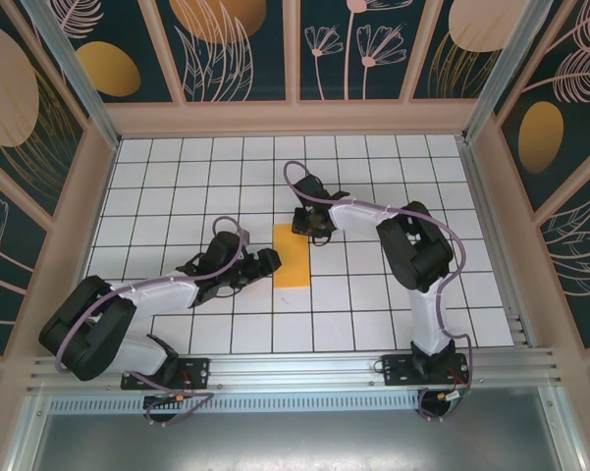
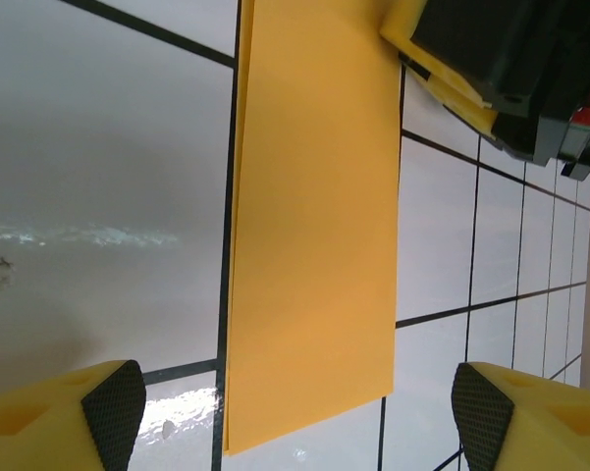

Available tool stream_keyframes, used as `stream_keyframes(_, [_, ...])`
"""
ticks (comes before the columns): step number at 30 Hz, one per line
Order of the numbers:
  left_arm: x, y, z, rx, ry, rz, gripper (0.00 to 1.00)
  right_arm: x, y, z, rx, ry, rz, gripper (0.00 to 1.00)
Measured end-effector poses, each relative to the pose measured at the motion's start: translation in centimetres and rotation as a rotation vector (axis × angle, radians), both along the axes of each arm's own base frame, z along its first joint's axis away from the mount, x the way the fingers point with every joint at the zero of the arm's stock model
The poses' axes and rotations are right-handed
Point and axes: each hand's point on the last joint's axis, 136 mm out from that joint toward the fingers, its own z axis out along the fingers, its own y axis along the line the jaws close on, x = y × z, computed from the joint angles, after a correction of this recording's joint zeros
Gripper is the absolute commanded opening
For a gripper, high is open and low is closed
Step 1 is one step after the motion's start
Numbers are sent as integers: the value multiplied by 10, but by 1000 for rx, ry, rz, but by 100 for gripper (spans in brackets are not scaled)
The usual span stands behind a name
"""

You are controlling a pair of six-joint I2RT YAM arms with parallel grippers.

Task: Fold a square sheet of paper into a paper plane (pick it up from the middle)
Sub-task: Move the square sheet of paper to the center of the table, then fold the triangle a second time at the center of the table.

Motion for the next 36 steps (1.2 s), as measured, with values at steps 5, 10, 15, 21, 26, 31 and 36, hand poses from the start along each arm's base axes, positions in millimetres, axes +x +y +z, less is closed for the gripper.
stream_keyframes(5, [-4, -6, -1, -17, 15, -16, 83, 0, -2, 0, 9, 1, -2, 31])
stream_keyframes(10, [-5, -12, -1, -29, 19, -27, 82, 0, -2, 1, 15, 2, 0, 29])
stream_keyframes(15, [-5, -12, -2, -28, 23, -25, 82, -1, 2, 7, 29, -2, 27, 30])
stream_keyframes(21, [-5, -11, -4, -23, 26, -23, 82, -2, 10, 18, 71, -12, 62, 31])
stream_keyframes(26, [-6, -11, -5, -21, 29, -23, 82, -3, 12, 18, 79, -9, 67, 31])
stream_keyframes(31, [-7, -12, -8, -21, 39, -30, 82, -4, 10, 5, 64, 13, 63, 31])
stream_keyframes(36, [-13, -17, -7, -33, 50, -55, 82, -1, 7, 1, 68, 15, 49, 31])
